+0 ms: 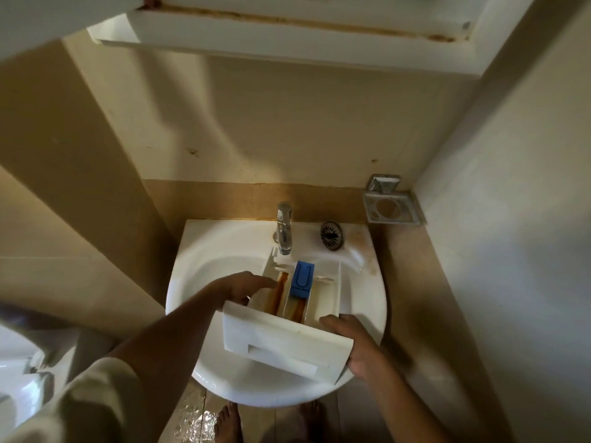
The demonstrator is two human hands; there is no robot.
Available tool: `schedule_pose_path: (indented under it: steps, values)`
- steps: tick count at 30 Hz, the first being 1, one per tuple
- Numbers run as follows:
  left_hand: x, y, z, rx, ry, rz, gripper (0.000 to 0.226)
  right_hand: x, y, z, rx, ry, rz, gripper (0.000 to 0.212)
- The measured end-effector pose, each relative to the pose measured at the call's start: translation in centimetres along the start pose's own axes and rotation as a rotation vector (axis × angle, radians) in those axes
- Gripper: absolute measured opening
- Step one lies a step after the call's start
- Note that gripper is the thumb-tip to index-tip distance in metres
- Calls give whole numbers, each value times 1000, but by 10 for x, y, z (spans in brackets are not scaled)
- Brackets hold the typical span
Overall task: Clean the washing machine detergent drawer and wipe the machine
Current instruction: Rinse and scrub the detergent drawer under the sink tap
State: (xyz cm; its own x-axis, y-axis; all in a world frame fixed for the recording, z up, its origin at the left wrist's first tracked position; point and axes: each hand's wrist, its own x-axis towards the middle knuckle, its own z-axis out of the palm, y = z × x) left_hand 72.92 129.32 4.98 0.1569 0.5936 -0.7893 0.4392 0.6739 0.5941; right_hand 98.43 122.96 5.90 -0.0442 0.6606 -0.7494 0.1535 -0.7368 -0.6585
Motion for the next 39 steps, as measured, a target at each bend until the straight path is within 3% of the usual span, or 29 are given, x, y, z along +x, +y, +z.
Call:
schedule_pose_path:
  steps: [2, 6, 11, 16, 20, 23, 25, 29, 31, 39]
  values:
    - [1, 5, -10, -89, -33, -45, 54, -9, 5, 13, 10, 75, 0, 23]
    - [-2, 12, -30, -86, -32, 20, 38, -24, 24, 41, 146, 224, -23, 15]
    - [0, 21, -37, -83, 124, 142, 25, -35, 29, 65, 429, 335, 2, 10]
    - [0, 43, -32, -65, 336, 372, 20, -29, 31, 93, 569, 352, 14, 28]
    - [6, 58, -28, 203, 584, 494, 45, -24, 21, 106, 715, 337, 10, 34]
    - [4, 71, -28, 321, 602, 706, 73, -17, 14, 113, 808, 313, 21, 30]
    - [4, 82, -29, 491, 582, 804, 72, -15, 14, 114, 840, 304, 23, 27]
    - [13, 98, -30, 958, 525, 744, 47, -8, 16, 110, 869, 319, 12, 23]
    - [16, 102, -30, 1074, 552, 748, 38, -6, 15, 108, 858, 332, -5, 25]
    - [19, 127, -12, 955, 705, 602, 31, -3, 12, 97, 857, 317, -24, 29]
